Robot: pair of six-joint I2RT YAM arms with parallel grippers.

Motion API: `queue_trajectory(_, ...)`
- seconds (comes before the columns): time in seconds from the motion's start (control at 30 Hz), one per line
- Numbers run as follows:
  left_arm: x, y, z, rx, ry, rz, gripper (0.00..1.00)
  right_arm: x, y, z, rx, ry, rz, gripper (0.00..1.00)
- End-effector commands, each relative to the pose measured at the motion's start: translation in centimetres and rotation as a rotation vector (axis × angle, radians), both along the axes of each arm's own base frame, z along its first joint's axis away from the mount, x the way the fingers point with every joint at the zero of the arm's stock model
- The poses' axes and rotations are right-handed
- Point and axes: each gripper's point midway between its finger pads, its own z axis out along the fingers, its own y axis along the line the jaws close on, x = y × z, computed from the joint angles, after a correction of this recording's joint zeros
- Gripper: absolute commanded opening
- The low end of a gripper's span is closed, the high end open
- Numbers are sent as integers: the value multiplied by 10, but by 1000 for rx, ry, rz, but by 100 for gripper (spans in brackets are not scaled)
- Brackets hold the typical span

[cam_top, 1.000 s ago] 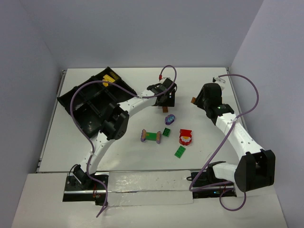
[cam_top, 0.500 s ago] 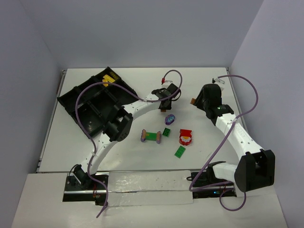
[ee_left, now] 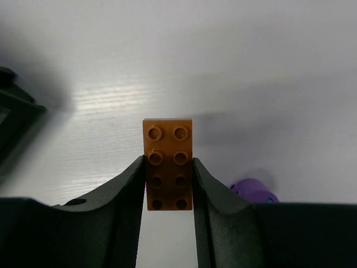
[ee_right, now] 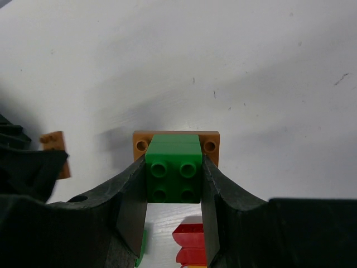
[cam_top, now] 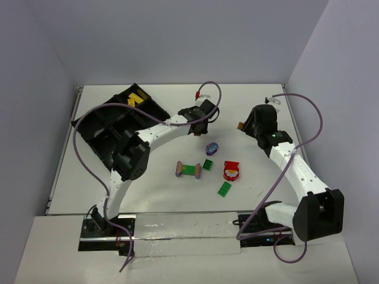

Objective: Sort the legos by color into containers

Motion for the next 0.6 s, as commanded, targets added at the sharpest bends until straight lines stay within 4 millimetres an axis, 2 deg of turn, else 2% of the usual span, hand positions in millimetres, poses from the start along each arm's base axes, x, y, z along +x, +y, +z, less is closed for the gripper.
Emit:
queue_trajectory(0.0, 25, 21, 113, -115, -200, 61, 0, 1, -1, 29, 25, -84, -7, 0)
queue_trajectory(0.1, 32, 43, 134, -143, -221, 125, 0, 1, 1, 31, 26, -89, -2, 0)
queue_trajectory(0.2, 44, 83, 142, -150, -224, 224, 0, 0, 0, 32, 22, -90, -1, 0)
queue_trajectory(0.43, 70, 152, 120, -218, -184, 382, 0, -1, 7, 33, 48, -88, 26, 0)
queue_trajectory(0.57, 85, 177, 100, -218, -157, 442, 0, 0, 10, 32, 51, -87, 34, 0)
